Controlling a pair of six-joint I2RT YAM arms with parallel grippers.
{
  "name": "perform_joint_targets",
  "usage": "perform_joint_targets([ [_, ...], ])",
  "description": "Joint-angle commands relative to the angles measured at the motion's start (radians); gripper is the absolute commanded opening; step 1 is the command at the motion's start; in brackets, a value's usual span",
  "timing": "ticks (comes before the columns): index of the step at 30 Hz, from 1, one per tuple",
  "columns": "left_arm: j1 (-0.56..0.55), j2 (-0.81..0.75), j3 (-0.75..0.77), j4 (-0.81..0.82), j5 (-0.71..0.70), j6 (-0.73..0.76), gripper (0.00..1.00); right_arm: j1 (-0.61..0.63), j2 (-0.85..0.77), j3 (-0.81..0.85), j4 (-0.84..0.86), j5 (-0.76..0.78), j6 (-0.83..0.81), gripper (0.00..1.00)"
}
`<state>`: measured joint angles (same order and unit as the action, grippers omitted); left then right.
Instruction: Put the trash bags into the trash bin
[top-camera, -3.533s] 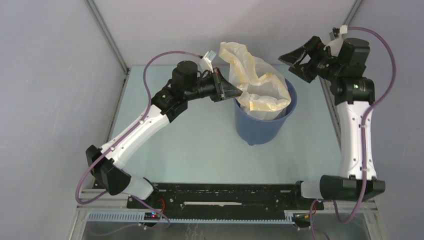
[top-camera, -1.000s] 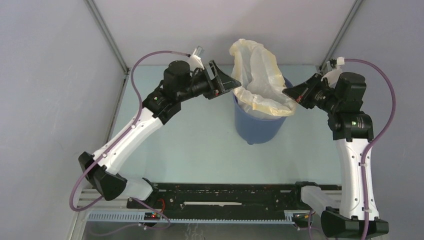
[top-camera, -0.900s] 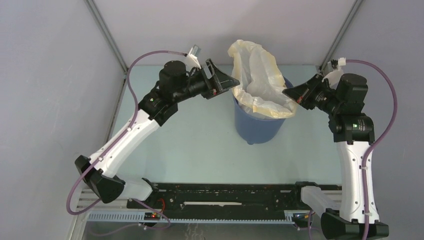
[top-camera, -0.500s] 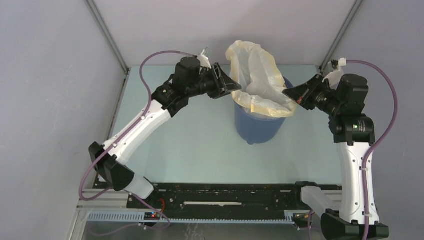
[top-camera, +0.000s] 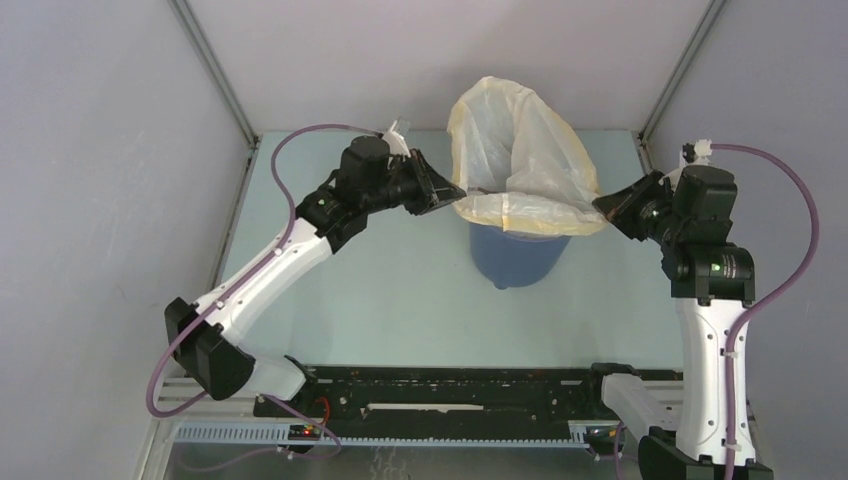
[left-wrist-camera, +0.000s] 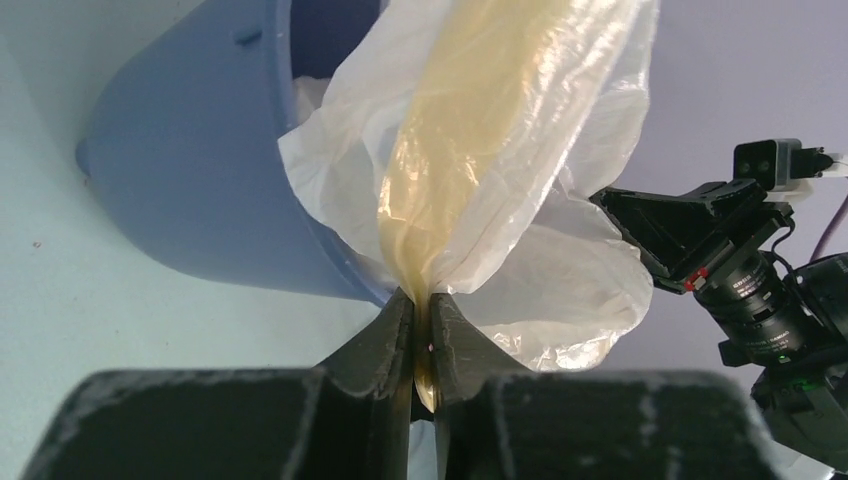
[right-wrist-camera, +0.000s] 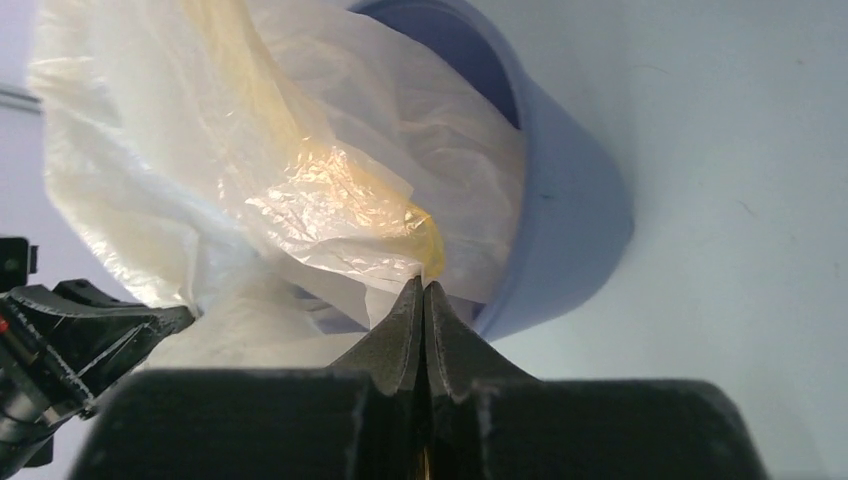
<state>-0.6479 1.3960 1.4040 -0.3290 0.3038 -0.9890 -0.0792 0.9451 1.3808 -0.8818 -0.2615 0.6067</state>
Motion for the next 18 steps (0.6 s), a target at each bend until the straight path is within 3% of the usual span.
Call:
perform_joint_targets([
  [1, 0.008, -0.019, -0.057, 0.061, 0.034, -0.002, 0.14, -0.005, -0.028, -0.042, -0.044, 0.110, -0.047, 0.06],
  [5, 0.017, 0.010, -0.088, 0.074, 0.063, 0.001, 0.12, -0.009, -0.039, -0.086, -0.056, 0.178, -0.091, 0.10],
  [9, 0.022, -0.011, -0.126, 0.078, 0.090, -0.015, 0.13, -0.011, -0.051, -0.100, -0.078, 0.129, -0.116, 0.15],
  [13, 0.027, -0.031, -0.142, 0.079, 0.085, -0.005, 0.20, -0.014, -0.079, -0.130, -0.078, 0.115, -0.112, 0.15],
  [18, 0.041, 0.005, -0.182, 0.083, 0.125, -0.043, 0.14, -0.026, -0.095, -0.182, -0.068, 0.162, -0.136, 0.11],
])
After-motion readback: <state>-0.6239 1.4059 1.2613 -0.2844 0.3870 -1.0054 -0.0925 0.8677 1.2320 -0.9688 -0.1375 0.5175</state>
